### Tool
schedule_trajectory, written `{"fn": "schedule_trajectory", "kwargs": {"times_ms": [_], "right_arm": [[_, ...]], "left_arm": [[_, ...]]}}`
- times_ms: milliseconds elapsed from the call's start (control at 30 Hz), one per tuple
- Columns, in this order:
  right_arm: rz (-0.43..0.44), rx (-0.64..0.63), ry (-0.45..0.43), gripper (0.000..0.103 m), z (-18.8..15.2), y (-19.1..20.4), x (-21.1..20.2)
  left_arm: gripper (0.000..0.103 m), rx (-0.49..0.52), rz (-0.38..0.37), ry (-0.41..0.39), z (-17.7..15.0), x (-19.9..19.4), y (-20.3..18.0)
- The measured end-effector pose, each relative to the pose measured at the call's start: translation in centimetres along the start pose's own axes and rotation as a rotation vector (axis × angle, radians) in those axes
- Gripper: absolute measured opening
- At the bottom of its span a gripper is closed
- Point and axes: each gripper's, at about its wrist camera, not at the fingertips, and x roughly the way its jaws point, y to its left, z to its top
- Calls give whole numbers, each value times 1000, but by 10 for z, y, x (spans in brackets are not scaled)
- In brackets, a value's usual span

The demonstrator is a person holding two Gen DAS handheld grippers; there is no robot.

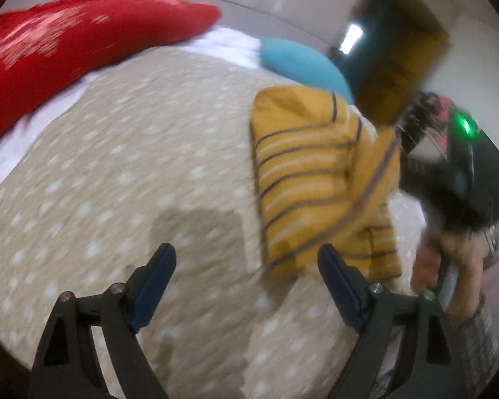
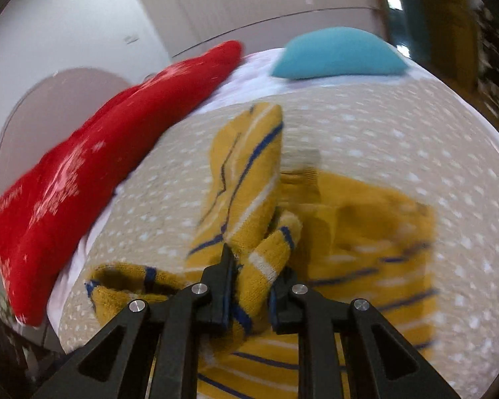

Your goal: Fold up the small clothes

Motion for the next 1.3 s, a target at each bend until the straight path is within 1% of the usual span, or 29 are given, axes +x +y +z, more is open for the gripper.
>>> {"fn": "schedule_trajectory", "kwargs": {"times_ms": [67, 100, 167, 200, 267, 367, 433, 533, 567, 600, 633, 667, 700, 767, 833, 867, 900, 933, 1033, 1100, 1167, 1267, 1300], "right_arm": [[-16, 51, -6, 18, -9, -31, -9], [-20, 73, -8, 17, -13, -43, -11], [-13, 130, -3, 18, -24, -70, -14], [6, 164, 5, 18, -29, -83, -13], [78, 235, 27, 18, -39, -108, -7], [177, 307, 38, 20, -50, -128, -4], [231, 337, 32, 23, -53, -135, -4], [286, 369, 16, 34, -54, -143, -10], [288, 368, 11, 39, -54, -144, -12], [289, 361, 1, 42, -53, -143, -15], [290, 351, -4, 42, -52, -140, -17], [289, 346, -6, 44, -53, -139, -20], [281, 337, -2, 51, -53, -135, -19], [252, 321, 9, 57, -56, -126, -15], [212, 288, -1, 56, -57, -115, -13], [199, 255, 4, 31, -58, -110, -13], [203, 241, 21, 16, -58, -109, -13], [207, 242, 26, 15, -58, -110, -14], [243, 258, -29, 13, -60, -123, -33], [231, 257, -60, 13, -67, -133, -48], [211, 274, -69, 13, -76, -145, -53], [216, 342, -37, 14, -94, -168, -45], [223, 360, -30, 19, -99, -174, -42]], "left_arm": [[86, 29, -16, 4, 14, 22, -18], [86, 31, -19, 20, 17, 33, -23], [86, 31, -60, 75, 21, 61, -35], [86, 42, -66, 110, 20, 76, -42], [86, 70, -39, 178, 9, 99, -53], [86, 86, -23, 243, -4, 121, -63], [86, 101, -3, 226, -12, 120, -67], [86, 138, 14, 221, -15, 119, -75], [86, 144, 18, 221, -16, 120, -76], [86, 146, 22, 223, -17, 122, -78], [86, 147, 27, 224, -16, 125, -80], [86, 149, 35, 222, -17, 126, -82], [86, 151, 41, 218, -17, 128, -84], [86, 156, 48, 214, -16, 126, -85], [86, 155, 45, 221, -16, 123, -87], [86, 151, 28, 231, -17, 117, -86], [86, 148, 7, 231, -17, 112, -87], [86, 149, -20, 217, -18, 103, -88], [86, 173, -70, 142, -18, 73, -94], [86, 190, -89, 131, -14, 69, -101], [86, 217, -79, 144, -12, 76, -110], [86, 244, -67, 177, -13, 100, -120], [87, 250, -39, 194, -14, 111, -123]]}}
